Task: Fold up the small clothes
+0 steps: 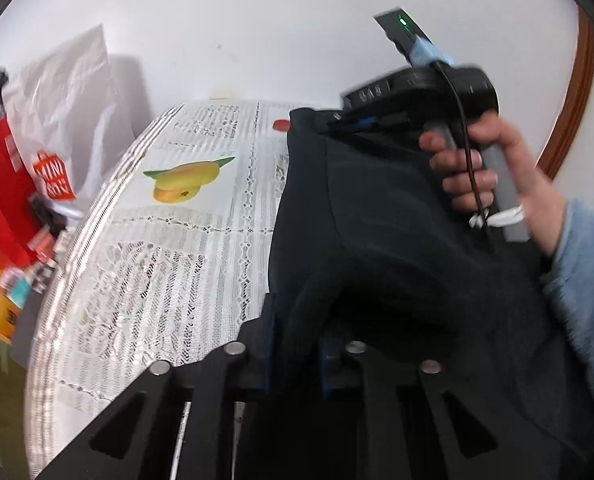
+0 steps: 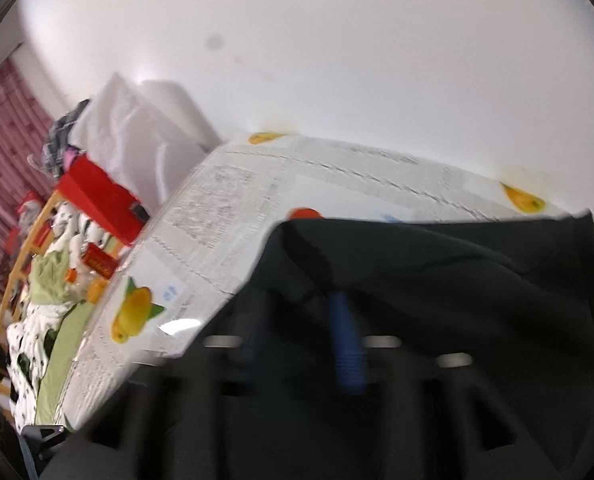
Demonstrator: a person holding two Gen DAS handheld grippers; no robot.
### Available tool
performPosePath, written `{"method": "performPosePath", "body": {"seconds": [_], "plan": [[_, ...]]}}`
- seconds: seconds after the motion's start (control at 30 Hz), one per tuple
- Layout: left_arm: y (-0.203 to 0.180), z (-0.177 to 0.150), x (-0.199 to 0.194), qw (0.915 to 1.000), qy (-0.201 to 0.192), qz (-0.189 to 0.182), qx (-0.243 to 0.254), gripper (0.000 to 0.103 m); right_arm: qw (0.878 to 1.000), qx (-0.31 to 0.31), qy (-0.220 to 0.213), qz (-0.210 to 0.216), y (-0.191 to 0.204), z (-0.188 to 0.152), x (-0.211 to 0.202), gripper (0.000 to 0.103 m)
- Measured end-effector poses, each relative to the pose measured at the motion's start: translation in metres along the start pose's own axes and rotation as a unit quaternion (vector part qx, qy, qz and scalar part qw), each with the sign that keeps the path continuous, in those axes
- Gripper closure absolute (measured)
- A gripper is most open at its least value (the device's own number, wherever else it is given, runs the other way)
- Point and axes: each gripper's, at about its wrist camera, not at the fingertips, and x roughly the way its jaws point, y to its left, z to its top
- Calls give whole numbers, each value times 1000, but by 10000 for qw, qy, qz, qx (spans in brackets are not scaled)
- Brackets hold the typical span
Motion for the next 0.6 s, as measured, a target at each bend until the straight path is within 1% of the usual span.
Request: {"method": "performPosePath", "body": {"seconds": [0.03, 0.1, 0.17, 0.23, 0.27, 0.33, 0.4, 0.5, 0.57, 0.6], "plan": [[4, -1, -1, 9999, -20, -101, -131, 90, 9999, -63, -79, 14, 3, 2, -4, 93], [12, -2, -3, 9990, -63, -220, -374, 91, 9989, -231, -396, 134, 12, 4, -21, 93], [15, -3, -3, 9986, -88, -213, -485, 91, 9972, -245, -614, 344, 18, 11, -31, 93], [19, -3, -7, 9977, -177, -185, -624, 91, 9961, -157, -725, 482, 21, 18, -30, 93], [21, -3, -8, 9973, -209, -169, -681, 91, 9961, -128, -719, 503, 23, 21, -27, 93], [25, -4, -7, 9967, -195, -139, -778, 91, 9975, -78, -587, 379, 26, 25, -11, 93], [28, -5, -4, 9962, -100, -109, -858, 91, 9992, -14, -357, 151, 27, 26, 12, 93], [31, -5, -3, 9959, -33, -127, -899, 91, 9997, 21, -180, -164, 25, 19, 30, 91], [30, -5, -2, 9960, 13, -118, -881, 90, 9996, 33, -197, -205, 25, 16, 28, 88], [29, -4, -2, 9961, 16, -95, -875, 89, 9995, 91, -206, -211, 24, 14, 20, 84]]}}
